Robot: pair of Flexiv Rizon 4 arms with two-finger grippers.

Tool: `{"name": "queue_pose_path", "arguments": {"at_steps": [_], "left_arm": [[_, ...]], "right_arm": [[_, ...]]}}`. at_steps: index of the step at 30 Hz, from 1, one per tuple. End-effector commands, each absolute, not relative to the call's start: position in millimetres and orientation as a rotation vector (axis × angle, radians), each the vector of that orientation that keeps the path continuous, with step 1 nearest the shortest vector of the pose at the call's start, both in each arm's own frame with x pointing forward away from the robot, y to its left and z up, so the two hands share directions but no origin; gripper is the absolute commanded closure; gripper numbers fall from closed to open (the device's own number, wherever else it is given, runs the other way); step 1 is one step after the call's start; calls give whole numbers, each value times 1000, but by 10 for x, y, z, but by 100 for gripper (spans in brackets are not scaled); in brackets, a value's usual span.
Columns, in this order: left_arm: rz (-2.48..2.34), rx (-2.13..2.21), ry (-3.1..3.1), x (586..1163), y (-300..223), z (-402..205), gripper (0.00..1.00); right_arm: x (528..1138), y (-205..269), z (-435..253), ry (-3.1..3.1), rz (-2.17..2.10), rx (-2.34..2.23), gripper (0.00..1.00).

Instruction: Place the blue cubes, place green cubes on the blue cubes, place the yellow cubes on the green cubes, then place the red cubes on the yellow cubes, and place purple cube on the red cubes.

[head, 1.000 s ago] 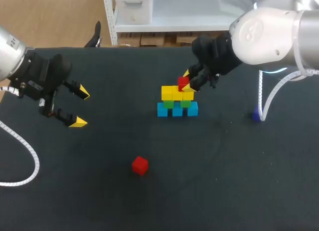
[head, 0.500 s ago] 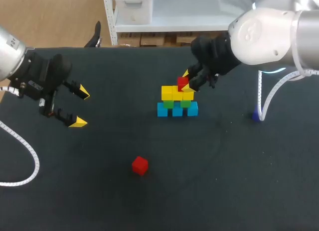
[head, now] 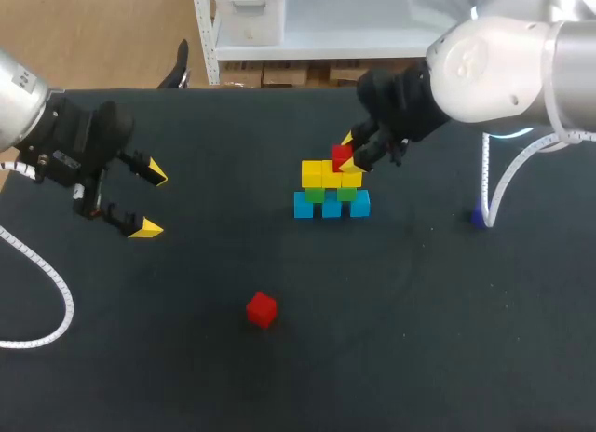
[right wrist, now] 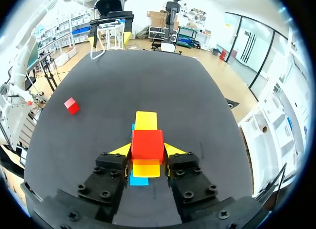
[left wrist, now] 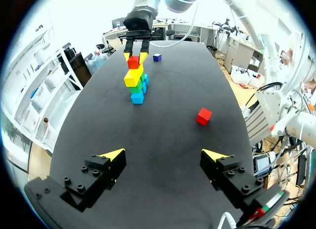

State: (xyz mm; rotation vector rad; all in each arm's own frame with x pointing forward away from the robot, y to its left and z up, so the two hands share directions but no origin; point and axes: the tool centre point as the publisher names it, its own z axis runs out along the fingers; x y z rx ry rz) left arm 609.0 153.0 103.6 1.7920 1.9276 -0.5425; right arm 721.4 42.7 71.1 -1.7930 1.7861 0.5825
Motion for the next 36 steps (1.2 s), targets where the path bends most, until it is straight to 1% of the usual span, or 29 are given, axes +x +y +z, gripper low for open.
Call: {"name": "queue_pose_path", "arguments": {"at_steps": [1,3,4,5,6,7,9,10,11,12,19,24,31,36], "left_arm": [[-545,1793,1922,6092,1544,1030,0],[-545,1793,1922,6092,1544,1030,0],[-545,1793,1922,6092,1544,1030,0],[-545,1793,1922,6092,1544,1030,0],[-545,1793,1922,6092,1544,1030,0],[-545,1793,1922,6092,1544,1030,0],[-545,1793,1922,6092,1544,1030,0],[-545,1793,1922,6092,1544,1030,0],[-545,1793,1922,6092,1544,1030,0],[-545,1793,1922,6092,1544,1030,0],[-545,1793,1922,6092,1544,1030,0],[-545,1793,1922,6092,1544,1030,0],[-545,1793,1922,6092,1544,1030,0],[-545,1793,1922,6092,1544,1030,0]], "right_arm": [[7226,431,707,1784,584,-1793,73],[7229,431,709,1786,583,-1791,61],[7230,431,710,1787,583,-1791,58],[7233,429,711,1788,582,-1790,51],[7235,428,712,1790,583,-1789,38],[7235,428,712,1791,583,-1788,29],[7237,427,711,1793,583,-1787,18],[7238,425,709,1794,583,-1787,6],[7238,425,709,1795,583,-1786,4],[7238,425,708,1795,584,-1786,0],[7228,388,780,1796,581,-1775,0],[7213,243,947,1788,550,-1737,0],[7123,-144,1144,1802,542,-1694,0],[6941,-465,1187,1832,555,-1666,0]]}}
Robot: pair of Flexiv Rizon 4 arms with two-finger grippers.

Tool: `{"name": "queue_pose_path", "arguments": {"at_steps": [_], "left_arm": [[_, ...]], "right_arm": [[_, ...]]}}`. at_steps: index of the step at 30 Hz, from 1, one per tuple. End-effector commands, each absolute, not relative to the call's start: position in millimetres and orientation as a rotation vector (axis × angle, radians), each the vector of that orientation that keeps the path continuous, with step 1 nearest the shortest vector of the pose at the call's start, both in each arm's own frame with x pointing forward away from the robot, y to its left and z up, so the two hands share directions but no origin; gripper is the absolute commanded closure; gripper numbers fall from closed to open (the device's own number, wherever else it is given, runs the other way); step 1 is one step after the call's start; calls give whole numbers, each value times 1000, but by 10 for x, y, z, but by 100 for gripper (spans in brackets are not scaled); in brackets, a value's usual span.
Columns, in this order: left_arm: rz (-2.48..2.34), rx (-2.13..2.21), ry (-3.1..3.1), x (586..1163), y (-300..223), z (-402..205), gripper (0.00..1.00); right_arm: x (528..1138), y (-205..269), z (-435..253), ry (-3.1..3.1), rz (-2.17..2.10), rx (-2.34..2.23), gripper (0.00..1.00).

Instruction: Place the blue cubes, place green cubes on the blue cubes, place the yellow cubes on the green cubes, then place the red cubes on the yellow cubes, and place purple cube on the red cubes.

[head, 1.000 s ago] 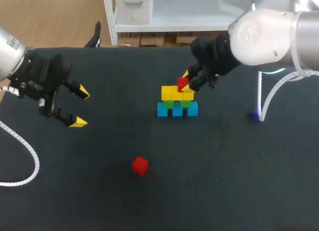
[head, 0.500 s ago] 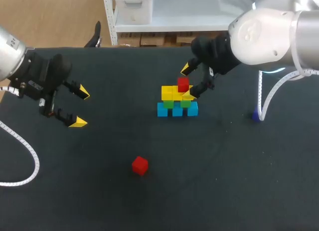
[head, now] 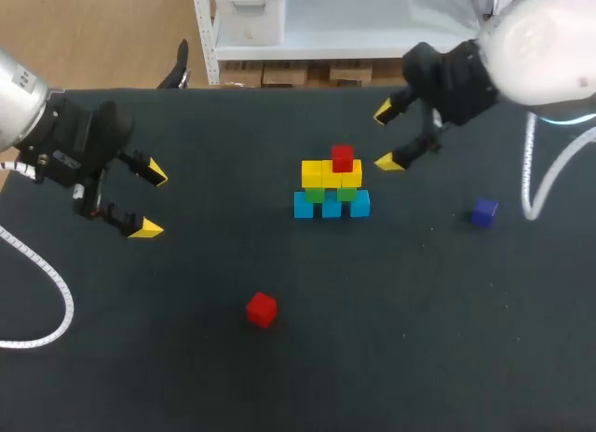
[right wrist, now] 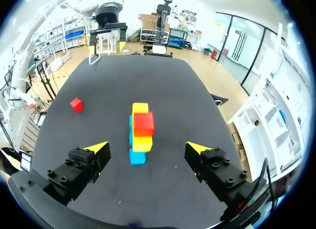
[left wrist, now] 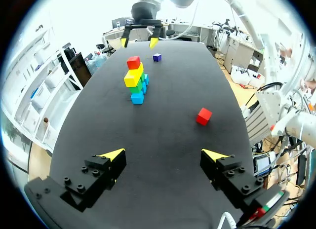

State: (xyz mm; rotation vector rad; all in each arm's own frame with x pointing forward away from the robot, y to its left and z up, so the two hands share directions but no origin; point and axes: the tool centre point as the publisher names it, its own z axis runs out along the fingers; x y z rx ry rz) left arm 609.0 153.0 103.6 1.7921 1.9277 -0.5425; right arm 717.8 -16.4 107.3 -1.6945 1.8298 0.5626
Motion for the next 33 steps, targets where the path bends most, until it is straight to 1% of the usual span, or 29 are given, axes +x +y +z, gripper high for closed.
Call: {"name": "queue_pose_path", "arguments": {"at_steps": [1,7,23,33], "left_arm": [[-545,1793,1922,6092,1544,1030,0],[-545,1793,1922,6092,1544,1030,0],[-545,1793,1922,6092,1544,1030,0],[-545,1793,1922,6092,1544,1030,0]], "right_arm": [[6892,-527,1183,1839,565,-1652,0],[6582,-820,1110,1848,650,-1637,0],[5869,-1555,951,1879,635,-1567,0],[5568,-1889,844,1944,635,-1512,0]]}}
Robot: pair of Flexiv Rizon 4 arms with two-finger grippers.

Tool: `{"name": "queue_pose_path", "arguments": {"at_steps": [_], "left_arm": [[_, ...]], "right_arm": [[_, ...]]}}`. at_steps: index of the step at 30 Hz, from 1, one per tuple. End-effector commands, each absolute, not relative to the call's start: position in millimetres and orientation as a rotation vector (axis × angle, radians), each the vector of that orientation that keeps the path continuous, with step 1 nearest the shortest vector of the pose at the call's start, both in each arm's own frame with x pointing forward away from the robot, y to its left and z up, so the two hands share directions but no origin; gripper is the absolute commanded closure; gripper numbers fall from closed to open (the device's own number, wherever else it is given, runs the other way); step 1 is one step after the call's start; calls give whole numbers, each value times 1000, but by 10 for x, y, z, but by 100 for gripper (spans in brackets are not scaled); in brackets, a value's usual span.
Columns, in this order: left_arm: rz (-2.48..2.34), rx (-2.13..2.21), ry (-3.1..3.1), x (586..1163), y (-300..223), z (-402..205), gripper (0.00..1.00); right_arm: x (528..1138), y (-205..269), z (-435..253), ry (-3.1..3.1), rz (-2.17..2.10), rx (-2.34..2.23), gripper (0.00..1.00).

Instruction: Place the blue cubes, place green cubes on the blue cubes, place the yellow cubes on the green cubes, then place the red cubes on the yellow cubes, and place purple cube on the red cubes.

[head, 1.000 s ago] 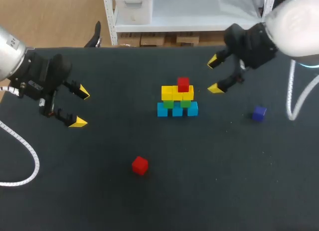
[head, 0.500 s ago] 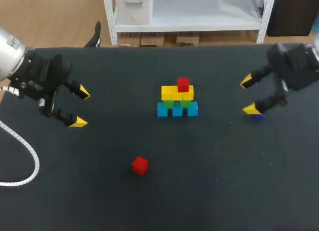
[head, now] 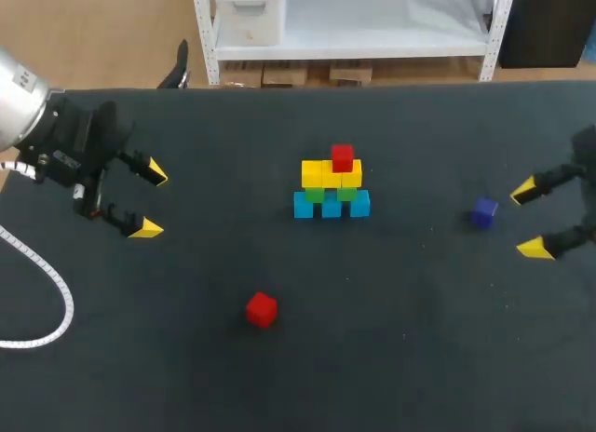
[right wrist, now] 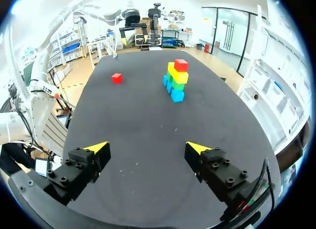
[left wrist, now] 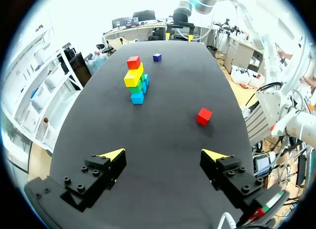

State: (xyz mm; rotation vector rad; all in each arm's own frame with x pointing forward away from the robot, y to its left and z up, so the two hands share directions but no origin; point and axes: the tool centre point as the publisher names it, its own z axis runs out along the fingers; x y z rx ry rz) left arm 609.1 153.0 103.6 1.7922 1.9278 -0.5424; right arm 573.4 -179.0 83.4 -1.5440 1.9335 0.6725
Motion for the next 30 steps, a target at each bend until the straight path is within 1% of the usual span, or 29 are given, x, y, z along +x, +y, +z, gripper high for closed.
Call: {"name": "queue_pose_path", "arguments": {"at_steps": [1,10,30], "left_arm": [[-545,1793,1922,6092,1544,1030,0],[-545,1793,1922,6092,1544,1030,0],[-518,1836,1893,6068,1520,1045,0]], "right_arm": [[5548,-1902,835,1952,637,-1508,0],[5491,-2025,730,2006,633,-1489,0],[5510,-1986,694,2020,660,-1495,0]]}}
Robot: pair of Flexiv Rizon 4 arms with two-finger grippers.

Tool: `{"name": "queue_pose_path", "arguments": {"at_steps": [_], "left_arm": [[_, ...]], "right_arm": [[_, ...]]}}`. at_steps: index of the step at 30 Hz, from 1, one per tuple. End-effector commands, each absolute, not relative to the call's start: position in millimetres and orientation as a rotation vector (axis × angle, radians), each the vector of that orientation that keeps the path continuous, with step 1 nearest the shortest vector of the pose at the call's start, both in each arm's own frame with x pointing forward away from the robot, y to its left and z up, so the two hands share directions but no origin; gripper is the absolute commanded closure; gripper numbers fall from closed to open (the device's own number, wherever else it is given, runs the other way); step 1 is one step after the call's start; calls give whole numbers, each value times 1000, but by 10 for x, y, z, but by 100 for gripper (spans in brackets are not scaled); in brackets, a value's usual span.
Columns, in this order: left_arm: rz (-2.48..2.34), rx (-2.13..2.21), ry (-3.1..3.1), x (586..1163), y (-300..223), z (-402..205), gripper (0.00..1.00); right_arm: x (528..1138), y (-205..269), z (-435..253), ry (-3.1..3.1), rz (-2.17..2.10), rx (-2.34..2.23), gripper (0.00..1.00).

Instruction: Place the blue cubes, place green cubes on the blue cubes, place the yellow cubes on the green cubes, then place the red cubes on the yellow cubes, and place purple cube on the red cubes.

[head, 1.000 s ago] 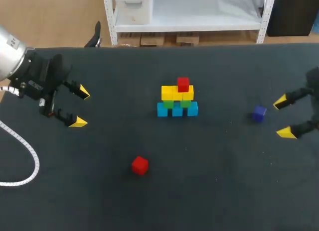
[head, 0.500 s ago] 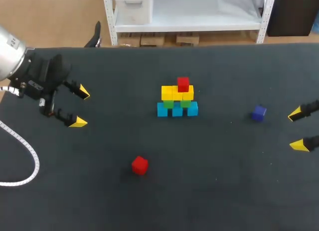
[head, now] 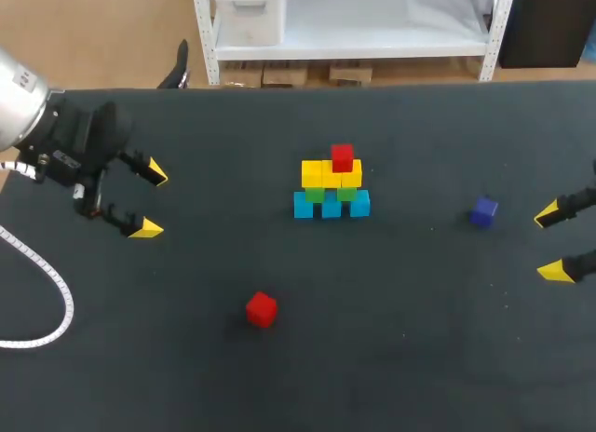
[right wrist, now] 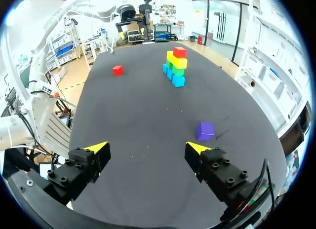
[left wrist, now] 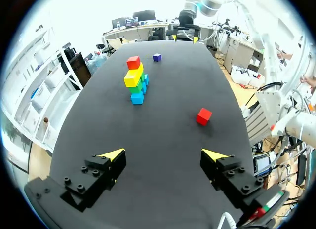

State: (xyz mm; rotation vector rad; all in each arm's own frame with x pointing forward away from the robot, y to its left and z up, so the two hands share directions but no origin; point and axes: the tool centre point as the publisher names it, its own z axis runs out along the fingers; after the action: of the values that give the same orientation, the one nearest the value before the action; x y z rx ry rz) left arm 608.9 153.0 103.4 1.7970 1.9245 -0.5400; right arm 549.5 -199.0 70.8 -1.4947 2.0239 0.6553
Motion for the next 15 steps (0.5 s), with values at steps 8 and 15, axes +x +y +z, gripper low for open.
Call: {"name": "queue_pose_path", "arguments": {"at_steps": [8,15], "left_arm": [[-525,1976,1781,5794,1258,1036,0],[-601,2051,1618,5477,928,930,0]], "right_arm": [[5510,-1986,694,2020,660,-1495,0],[5510,-1986,694,2020,660,-1495,0]]}}
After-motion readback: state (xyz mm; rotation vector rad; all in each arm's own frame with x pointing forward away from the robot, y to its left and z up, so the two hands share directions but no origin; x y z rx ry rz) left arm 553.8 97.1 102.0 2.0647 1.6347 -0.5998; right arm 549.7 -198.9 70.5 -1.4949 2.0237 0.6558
